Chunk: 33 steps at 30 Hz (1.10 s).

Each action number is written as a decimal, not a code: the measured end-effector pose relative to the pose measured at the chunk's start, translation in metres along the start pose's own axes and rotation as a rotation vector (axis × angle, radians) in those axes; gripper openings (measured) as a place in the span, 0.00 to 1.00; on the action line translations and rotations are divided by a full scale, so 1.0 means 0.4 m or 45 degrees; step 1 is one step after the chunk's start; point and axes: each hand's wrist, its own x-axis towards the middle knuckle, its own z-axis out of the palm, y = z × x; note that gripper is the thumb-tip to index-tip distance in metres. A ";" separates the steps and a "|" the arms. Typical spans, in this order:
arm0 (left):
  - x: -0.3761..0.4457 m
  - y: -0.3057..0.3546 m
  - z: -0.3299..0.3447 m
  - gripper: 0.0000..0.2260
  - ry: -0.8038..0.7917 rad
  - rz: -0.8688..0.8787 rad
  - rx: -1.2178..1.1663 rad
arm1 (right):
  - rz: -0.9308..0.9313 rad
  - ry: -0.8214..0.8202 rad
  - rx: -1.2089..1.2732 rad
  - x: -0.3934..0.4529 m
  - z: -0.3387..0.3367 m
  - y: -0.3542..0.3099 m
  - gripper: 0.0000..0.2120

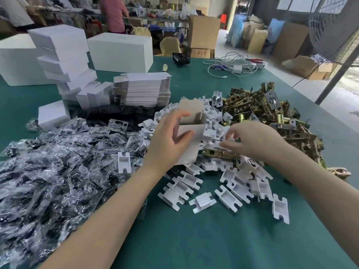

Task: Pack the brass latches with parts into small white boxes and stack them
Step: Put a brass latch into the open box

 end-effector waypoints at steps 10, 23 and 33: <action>-0.008 0.003 -0.031 0.12 0.030 -0.126 -0.160 | -0.182 -0.320 -0.189 0.115 0.033 -0.115 0.08; -0.004 -0.025 -0.041 0.16 -0.011 -0.085 -0.173 | -0.018 0.057 0.560 0.015 -0.011 0.023 0.08; -0.008 -0.022 -0.043 0.23 0.008 -0.183 -0.336 | 0.009 0.700 1.376 0.020 -0.175 -0.168 0.09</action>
